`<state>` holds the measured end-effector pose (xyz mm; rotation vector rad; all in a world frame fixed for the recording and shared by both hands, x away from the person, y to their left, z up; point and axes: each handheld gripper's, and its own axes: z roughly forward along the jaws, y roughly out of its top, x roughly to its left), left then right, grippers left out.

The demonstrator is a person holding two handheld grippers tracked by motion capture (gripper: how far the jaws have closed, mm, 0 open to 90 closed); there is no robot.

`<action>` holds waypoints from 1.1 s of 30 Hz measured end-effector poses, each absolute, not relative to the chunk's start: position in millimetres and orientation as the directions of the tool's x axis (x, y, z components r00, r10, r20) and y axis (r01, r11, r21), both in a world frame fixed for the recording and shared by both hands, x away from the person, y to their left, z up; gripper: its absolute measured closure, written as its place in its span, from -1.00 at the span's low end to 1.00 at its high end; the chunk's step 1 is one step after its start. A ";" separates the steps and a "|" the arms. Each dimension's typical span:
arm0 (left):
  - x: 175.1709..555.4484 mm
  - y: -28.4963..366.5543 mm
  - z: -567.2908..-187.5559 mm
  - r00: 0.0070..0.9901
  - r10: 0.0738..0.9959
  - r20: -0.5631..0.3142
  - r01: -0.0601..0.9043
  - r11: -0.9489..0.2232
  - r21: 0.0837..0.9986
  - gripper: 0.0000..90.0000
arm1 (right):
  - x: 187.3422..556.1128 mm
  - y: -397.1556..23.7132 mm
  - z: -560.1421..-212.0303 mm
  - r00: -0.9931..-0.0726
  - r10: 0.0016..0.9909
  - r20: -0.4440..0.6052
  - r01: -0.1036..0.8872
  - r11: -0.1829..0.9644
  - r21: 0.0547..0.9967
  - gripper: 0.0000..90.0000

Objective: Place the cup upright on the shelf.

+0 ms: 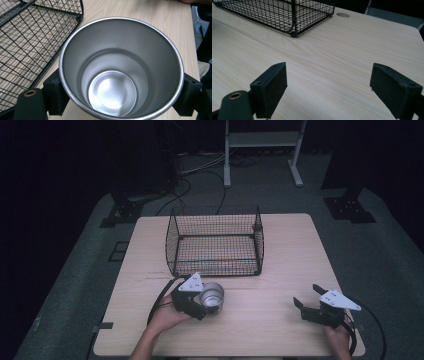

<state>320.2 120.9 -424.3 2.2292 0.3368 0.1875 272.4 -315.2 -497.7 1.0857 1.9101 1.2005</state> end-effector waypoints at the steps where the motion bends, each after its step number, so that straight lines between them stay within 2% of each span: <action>1: 321.0 120.3 -423.0 0.953 0.301 0.017 0.177 -0.604 0.777 -0.60 | 272.4 -315.2 -497.7 -0.464 0.882 -0.079 0.311 0.246 0.918 -0.70; 33: 348.2 99.4 -359.5 0.966 0.240 0.094 0.092 -0.661 0.745 -0.60 | 272.6 -316.1 -497.7 -0.465 0.882 -0.071 0.310 0.238 0.920 -0.70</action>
